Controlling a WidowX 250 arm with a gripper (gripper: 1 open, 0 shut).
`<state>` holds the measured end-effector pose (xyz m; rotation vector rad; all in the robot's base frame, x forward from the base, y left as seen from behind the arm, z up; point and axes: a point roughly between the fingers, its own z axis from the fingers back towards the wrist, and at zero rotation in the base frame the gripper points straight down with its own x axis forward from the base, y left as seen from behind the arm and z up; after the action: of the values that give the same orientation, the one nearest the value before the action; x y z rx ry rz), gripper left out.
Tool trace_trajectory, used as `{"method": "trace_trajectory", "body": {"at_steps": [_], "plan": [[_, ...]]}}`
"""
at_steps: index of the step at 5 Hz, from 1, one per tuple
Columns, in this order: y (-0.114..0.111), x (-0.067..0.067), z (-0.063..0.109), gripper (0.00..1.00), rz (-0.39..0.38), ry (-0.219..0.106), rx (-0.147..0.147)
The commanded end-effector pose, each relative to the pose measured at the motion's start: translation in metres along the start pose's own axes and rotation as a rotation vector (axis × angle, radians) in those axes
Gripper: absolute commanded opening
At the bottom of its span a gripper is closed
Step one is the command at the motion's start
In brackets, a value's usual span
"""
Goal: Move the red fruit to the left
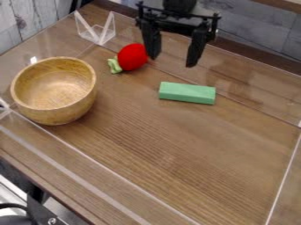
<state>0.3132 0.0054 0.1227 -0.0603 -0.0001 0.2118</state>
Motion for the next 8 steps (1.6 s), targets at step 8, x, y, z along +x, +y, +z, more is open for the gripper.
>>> {"method": "trace_trajectory", "body": {"at_steps": [8], "plan": [[-0.018,0.021,0.008,1.0,-0.204,-0.224,-0.145]]}}
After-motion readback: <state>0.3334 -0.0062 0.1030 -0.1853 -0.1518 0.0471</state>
